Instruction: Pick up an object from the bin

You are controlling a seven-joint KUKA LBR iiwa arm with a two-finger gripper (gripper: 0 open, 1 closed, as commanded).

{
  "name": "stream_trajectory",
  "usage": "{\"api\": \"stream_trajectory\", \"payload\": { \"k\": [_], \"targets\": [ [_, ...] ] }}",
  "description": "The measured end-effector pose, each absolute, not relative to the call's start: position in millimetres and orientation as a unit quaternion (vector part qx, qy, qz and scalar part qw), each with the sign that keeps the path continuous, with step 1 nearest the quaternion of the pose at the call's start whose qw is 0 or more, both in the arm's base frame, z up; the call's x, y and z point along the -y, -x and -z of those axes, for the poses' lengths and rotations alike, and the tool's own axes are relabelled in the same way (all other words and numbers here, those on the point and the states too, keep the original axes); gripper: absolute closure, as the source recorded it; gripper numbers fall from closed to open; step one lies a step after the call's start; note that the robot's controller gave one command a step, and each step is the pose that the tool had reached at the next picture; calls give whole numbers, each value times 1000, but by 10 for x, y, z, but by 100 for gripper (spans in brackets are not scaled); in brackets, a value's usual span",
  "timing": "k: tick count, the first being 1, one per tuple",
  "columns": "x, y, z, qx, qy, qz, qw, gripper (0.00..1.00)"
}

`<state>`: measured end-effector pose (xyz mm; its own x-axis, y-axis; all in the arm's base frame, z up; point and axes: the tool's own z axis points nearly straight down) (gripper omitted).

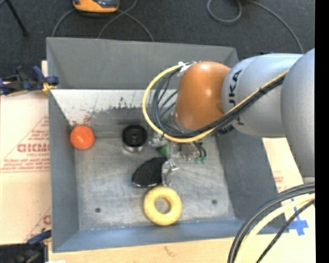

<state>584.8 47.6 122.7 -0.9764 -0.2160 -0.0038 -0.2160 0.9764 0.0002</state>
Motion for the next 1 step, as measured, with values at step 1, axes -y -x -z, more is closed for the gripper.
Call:
{"api": "stream_trajectory", "payload": {
  "k": [1],
  "targets": [
    [-550,-5806,-767,-997,80,0,5,0]
  ]
}}
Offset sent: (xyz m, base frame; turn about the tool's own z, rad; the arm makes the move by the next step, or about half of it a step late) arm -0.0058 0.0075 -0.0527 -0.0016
